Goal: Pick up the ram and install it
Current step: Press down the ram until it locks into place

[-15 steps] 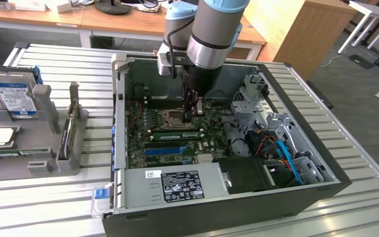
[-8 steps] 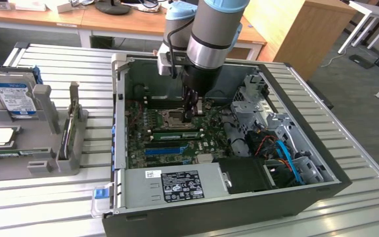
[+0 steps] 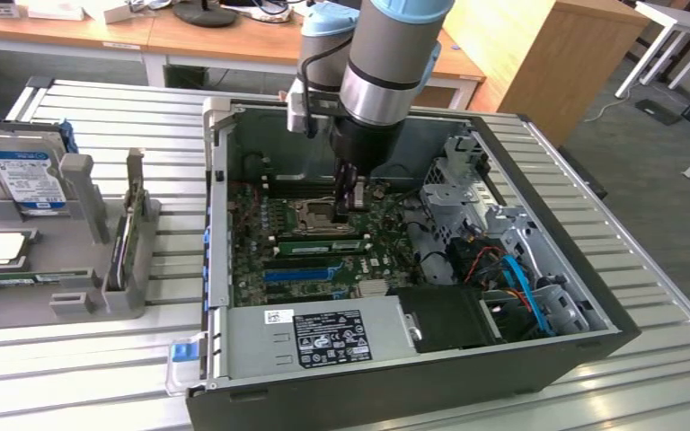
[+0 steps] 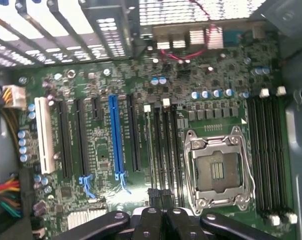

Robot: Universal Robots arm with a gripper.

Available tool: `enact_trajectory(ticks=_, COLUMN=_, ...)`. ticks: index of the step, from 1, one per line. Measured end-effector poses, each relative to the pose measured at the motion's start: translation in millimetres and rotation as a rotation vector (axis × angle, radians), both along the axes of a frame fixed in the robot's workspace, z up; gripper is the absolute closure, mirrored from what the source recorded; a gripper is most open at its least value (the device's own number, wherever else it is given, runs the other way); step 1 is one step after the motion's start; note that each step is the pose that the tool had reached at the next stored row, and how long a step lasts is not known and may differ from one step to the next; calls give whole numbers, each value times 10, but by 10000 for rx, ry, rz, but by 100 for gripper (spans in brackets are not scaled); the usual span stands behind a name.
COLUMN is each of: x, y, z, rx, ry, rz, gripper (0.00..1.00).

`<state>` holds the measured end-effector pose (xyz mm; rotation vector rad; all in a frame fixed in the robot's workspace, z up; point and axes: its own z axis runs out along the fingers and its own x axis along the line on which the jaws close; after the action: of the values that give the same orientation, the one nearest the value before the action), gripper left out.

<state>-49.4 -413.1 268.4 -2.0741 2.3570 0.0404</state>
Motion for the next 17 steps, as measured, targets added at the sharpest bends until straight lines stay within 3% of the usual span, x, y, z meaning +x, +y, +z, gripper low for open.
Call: enact_trajectory(ticks=17, x=0, y=0, z=-6, rx=0, ry=0, rz=-2911, gripper=89)
